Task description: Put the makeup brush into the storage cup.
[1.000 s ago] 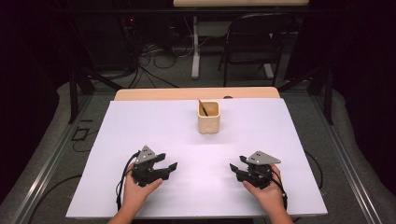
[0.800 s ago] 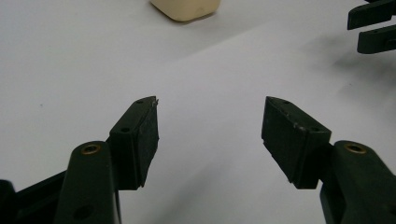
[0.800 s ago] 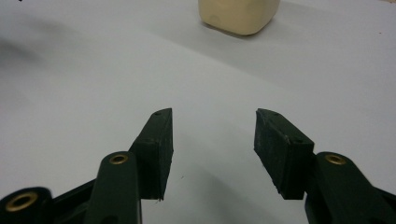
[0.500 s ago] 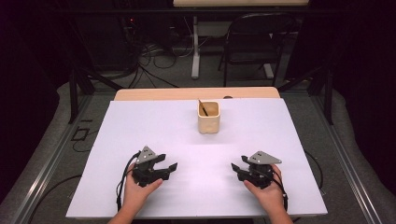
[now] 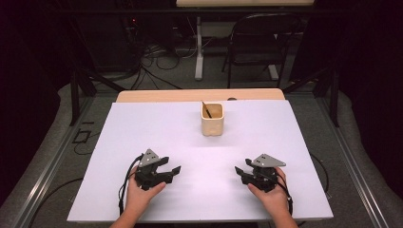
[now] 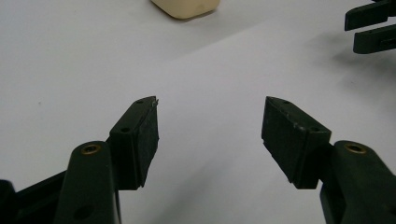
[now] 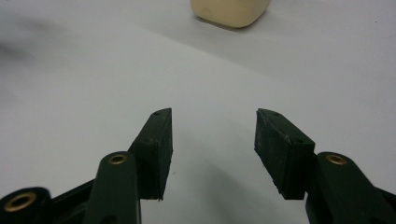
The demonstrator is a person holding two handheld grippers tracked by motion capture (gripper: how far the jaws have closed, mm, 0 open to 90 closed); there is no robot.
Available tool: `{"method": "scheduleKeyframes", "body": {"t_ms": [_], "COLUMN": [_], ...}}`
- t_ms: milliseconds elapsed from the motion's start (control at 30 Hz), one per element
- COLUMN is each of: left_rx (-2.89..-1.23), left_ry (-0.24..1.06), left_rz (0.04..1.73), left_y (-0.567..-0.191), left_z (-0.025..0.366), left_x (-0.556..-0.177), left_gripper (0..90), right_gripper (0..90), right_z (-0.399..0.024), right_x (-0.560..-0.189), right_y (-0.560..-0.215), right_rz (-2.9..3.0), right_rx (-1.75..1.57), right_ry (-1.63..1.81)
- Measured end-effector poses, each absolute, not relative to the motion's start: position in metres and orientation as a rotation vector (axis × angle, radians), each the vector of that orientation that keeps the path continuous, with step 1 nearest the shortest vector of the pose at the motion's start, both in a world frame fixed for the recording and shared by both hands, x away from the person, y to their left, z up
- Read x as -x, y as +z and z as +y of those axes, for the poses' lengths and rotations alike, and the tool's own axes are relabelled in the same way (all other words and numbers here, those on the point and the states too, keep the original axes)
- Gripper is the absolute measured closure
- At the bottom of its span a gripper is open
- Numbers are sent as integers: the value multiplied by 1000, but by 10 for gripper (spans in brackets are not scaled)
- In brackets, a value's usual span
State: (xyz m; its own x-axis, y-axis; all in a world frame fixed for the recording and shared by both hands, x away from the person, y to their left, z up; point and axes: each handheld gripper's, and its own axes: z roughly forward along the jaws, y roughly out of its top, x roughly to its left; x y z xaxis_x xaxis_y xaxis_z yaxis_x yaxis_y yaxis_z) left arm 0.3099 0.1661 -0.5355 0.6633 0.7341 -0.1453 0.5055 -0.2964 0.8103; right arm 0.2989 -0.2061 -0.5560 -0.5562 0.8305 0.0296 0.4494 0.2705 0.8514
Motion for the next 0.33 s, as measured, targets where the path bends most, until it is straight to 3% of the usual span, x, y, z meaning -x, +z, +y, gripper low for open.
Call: {"method": "scheduleKeyframes", "body": {"t_ms": [333], "left_rx": [-1961], "left_ry": [321], "left_rz": [969], "left_y": [-535], "left_z": [167], "left_x": [-310], "left_gripper": [365], "right_gripper": [467], "right_z": [-204], "right_x": [-299], "right_y": [-557], "right_rz": [2130], "right_rx": [-1156], "right_ry": [1206]}}
